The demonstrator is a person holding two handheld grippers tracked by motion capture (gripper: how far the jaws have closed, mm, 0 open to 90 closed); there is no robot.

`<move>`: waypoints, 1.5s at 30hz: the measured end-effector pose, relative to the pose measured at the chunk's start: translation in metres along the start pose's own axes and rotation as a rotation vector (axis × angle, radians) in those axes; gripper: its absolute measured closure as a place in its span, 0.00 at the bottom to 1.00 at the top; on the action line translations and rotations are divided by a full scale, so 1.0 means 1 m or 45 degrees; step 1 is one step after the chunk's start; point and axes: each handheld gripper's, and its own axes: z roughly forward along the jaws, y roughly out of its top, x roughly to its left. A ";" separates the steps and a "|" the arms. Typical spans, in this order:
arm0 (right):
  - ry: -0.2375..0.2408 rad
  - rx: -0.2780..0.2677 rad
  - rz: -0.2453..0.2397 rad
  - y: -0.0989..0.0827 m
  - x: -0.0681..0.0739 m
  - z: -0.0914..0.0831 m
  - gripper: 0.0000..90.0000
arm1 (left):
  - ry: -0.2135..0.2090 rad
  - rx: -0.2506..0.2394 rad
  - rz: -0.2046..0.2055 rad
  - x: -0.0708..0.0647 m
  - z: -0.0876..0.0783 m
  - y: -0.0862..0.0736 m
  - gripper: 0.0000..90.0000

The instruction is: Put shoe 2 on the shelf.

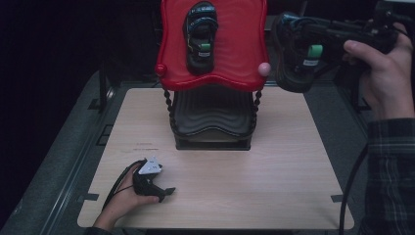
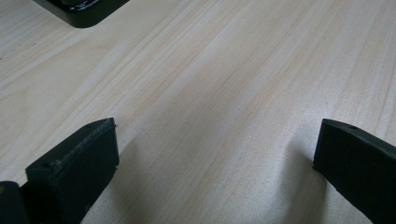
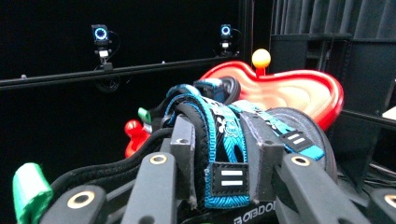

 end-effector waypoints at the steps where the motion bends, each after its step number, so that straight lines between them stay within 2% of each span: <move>1: 0.006 -0.004 0.001 0.003 -0.001 0.004 0.75 | 0.001 -0.001 0.000 0.000 0.000 0.000 0.00; 8: 0.037 -0.002 -0.008 0.018 -0.002 0.046 0.75 | 0.000 -0.001 0.000 0.000 0.000 0.000 0.00; 16: 0.052 0.023 0.000 0.014 -0.009 0.096 0.75 | 0.001 -0.001 -0.001 0.000 0.000 0.000 0.00; 20: 0.030 0.034 -0.012 0.013 -0.013 0.117 0.75 | 0.000 0.001 0.001 0.000 0.000 0.000 0.00; 22: -0.001 0.052 -0.019 0.012 -0.014 0.127 0.75 | -0.003 0.001 0.003 0.000 0.000 0.000 0.00; 27: -0.039 0.056 -0.032 0.010 -0.018 0.141 0.75 | -0.008 0.003 0.007 0.000 0.000 0.000 0.00; 30: -0.040 0.041 -0.026 0.008 -0.020 0.146 0.75 | -0.010 0.003 0.009 0.000 0.000 0.000 0.00; 33: -0.044 0.058 -0.030 0.006 -0.019 0.149 0.75 | -0.010 0.003 0.010 0.000 0.000 0.000 0.00; 39: -0.021 0.097 -0.038 -0.003 -0.015 0.156 0.75 | -0.010 0.002 0.010 0.000 0.000 0.000 0.00; 45: -0.003 0.110 -0.049 -0.009 -0.012 0.154 0.74 | -0.010 0.003 0.010 0.000 0.000 0.000 0.00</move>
